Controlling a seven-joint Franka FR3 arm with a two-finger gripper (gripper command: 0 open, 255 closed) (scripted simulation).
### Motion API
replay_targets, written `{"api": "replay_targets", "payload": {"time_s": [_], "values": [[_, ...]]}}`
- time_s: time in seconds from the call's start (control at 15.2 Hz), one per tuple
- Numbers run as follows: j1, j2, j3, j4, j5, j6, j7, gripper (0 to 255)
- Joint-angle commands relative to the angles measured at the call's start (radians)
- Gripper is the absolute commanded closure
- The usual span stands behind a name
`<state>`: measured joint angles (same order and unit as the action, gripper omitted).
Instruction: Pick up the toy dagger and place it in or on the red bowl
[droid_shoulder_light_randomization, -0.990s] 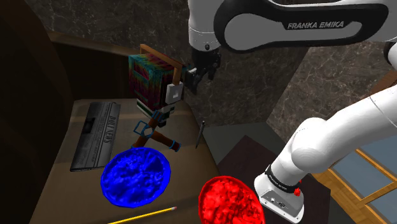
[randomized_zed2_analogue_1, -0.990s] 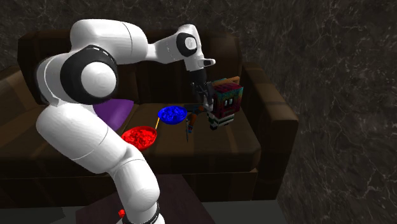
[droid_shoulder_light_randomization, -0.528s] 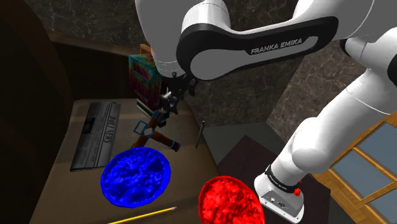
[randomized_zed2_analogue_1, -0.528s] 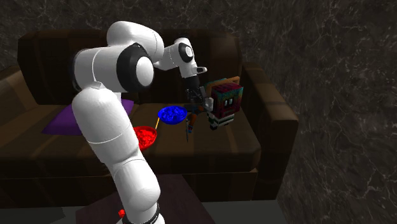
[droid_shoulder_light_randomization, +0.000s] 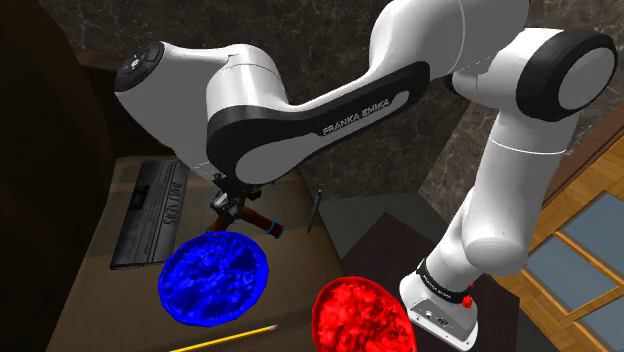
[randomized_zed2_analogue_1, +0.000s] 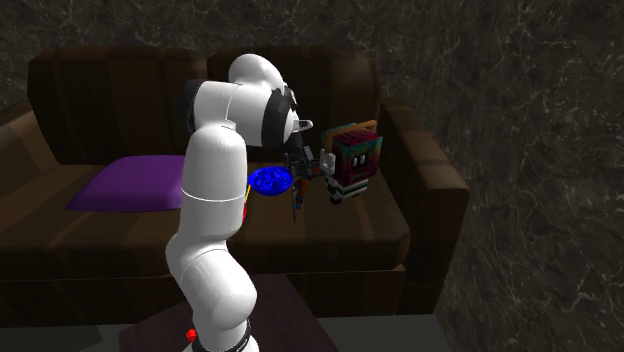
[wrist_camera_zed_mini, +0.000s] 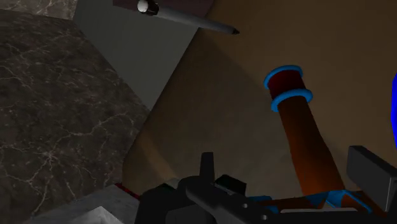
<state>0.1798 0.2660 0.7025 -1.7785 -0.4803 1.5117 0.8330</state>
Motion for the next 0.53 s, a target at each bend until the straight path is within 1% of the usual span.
{"api": "replay_targets", "payload": {"time_s": [0.0, 0.07, 0.13, 0.46], "values": [[0.048, 0.094, -0.001, 0.059, -0.045, -0.038, 0.035, 0], [0.075, 0.141, -0.005, 0.092, -0.065, -0.057, 0.05, 0], [0.082, 0.151, -0.008, 0.099, -0.068, -0.06, 0.053, 0], [0.052, 0.132, -0.011, 0.017, -0.07, 0.008, 0.057, 0]]}}
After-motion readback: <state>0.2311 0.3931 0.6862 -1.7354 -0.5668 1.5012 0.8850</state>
